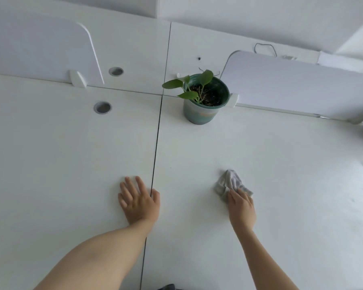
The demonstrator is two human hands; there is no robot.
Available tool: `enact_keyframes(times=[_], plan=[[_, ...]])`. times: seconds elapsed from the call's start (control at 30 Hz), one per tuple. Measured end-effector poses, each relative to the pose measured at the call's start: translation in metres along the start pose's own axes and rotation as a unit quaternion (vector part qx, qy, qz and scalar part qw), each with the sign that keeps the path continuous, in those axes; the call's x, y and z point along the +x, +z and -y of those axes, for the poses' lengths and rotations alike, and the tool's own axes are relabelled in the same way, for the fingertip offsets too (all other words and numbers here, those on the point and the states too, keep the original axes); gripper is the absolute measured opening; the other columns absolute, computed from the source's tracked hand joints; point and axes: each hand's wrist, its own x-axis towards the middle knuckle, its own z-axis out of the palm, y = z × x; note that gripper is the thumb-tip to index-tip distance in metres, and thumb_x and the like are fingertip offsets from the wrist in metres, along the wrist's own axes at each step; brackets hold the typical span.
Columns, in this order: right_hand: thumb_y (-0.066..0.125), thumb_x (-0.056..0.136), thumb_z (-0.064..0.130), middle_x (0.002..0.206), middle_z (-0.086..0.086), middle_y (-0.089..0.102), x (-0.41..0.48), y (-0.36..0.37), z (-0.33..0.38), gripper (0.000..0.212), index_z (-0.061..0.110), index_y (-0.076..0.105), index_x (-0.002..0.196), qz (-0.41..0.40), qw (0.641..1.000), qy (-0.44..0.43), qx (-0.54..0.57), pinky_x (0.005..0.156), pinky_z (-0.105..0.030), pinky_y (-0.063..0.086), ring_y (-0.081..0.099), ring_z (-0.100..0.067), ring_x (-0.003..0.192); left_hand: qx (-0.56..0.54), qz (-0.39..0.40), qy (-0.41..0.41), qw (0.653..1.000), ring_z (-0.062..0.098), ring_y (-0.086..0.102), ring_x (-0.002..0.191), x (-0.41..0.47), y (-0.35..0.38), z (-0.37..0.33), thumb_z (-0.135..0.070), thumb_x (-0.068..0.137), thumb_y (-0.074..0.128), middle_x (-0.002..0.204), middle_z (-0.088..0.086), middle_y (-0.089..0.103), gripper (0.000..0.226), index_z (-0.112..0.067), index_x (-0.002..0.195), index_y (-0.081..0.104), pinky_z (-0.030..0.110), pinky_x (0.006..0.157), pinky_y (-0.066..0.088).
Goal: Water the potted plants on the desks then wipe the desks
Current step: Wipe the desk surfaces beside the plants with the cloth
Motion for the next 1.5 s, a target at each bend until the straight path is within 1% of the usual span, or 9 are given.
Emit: enact_keyframes(times=[0.27,0.47,0.63,0.9,1.1,1.2,1.3,1.4,1.5], plan=[[0.05,0.089,0.024,0.11,0.0,0.068,-0.079,0.007,0.022,0.025,0.018,0.072,0.098,0.044,0.999,0.0,-0.005,0.072,-0.029,0.037,0.053,-0.031,0.101,-0.082,0.005,0.016,0.997,0.048,0.028,0.135,-0.004,-0.001,0.005,-0.035,0.077,0.026,0.144,0.032,0.033,0.069,0.003,0.133,0.044,0.055,0.107,0.019],[0.062,0.081,0.017,0.097,-0.003,0.065,-0.122,-0.019,0.019,0.017,0.028,0.054,0.091,0.052,0.984,0.062,0.161,0.064,-0.024,0.041,0.06,-0.022,0.089,-0.103,0.024,0.036,0.994,0.045,0.018,0.14,-0.007,-0.005,0.011,-0.034,0.079,0.031,0.149,0.03,0.024,0.068,0.003,0.136,0.038,0.053,0.11,0.012],[0.064,0.081,0.015,0.092,0.001,0.06,-0.159,-0.034,0.007,0.027,0.019,0.055,0.105,0.043,0.972,0.057,0.226,0.06,-0.019,0.043,0.056,-0.01,0.075,-0.119,0.052,0.042,0.991,0.03,0.004,0.145,-0.008,-0.025,0.02,-0.032,0.092,0.043,0.156,0.016,0.014,0.06,-0.004,0.143,0.027,0.042,0.115,0.004],[0.062,0.082,0.009,0.088,0.015,0.057,-0.185,-0.032,-0.006,0.028,0.029,0.053,0.099,0.151,0.952,-0.042,0.264,0.07,-0.026,0.049,0.059,-0.016,0.082,-0.189,0.047,0.056,0.979,0.03,0.017,0.14,-0.093,-0.069,0.08,-0.026,0.092,0.046,0.15,0.012,0.03,0.057,-0.01,0.143,0.025,0.046,0.11,0.019],[0.059,0.085,0.016,0.096,0.012,0.053,-0.21,-0.024,-0.028,0.022,0.033,0.051,0.096,0.235,0.939,-0.152,0.202,0.072,-0.025,0.049,0.057,-0.012,0.087,-0.296,0.029,-0.025,0.954,0.025,0.047,0.124,-0.189,-0.064,0.143,-0.017,0.094,0.046,0.137,0.011,0.049,0.039,-0.006,0.132,0.046,0.03,0.098,0.034],[0.056,0.087,0.015,0.097,0.012,0.047,-0.235,-0.012,-0.034,0.022,0.033,0.049,0.098,0.291,0.917,-0.194,0.189,0.071,-0.016,0.045,0.052,-0.006,0.086,-0.315,-0.002,-0.089,0.945,0.027,0.05,0.121,-0.231,-0.062,0.168,-0.017,0.094,0.045,0.134,0.012,0.052,0.035,-0.006,0.127,0.05,0.03,0.096,0.036],[0.056,0.086,0.014,0.099,0.008,0.046,-0.265,0.004,-0.031,0.024,0.033,0.049,0.097,0.341,0.894,-0.237,0.17,0.075,-0.02,0.046,0.051,-0.005,0.086,-0.328,-0.024,-0.133,0.935,0.025,0.052,0.116,-0.273,-0.063,0.189,-0.016,0.094,0.045,0.128,0.011,0.056,0.033,-0.006,0.125,0.052,0.028,0.093,0.036],[0.057,0.084,0.013,0.101,0.004,0.048,-0.293,0.017,-0.02,0.024,0.024,0.057,0.106,0.368,0.879,-0.266,0.143,0.08,-0.029,0.05,0.054,-0.012,0.088,-0.345,0.013,-0.166,0.924,0.019,0.054,0.104,-0.318,-0.054,0.213,-0.016,0.094,0.046,0.111,0.007,0.061,0.023,-0.014,0.114,0.058,0.023,0.085,0.035],[0.057,0.084,0.012,0.102,0.006,0.048,-0.316,0.023,-0.008,0.027,0.017,0.058,0.111,0.367,0.874,-0.29,0.13,0.078,-0.024,0.047,0.053,-0.011,0.092,-0.365,0.027,-0.213,0.906,0.023,0.058,0.101,-0.348,-0.046,0.248,-0.017,0.094,0.046,0.099,0.004,0.062,0.013,-0.019,0.099,0.058,0.025,0.082,0.039]])
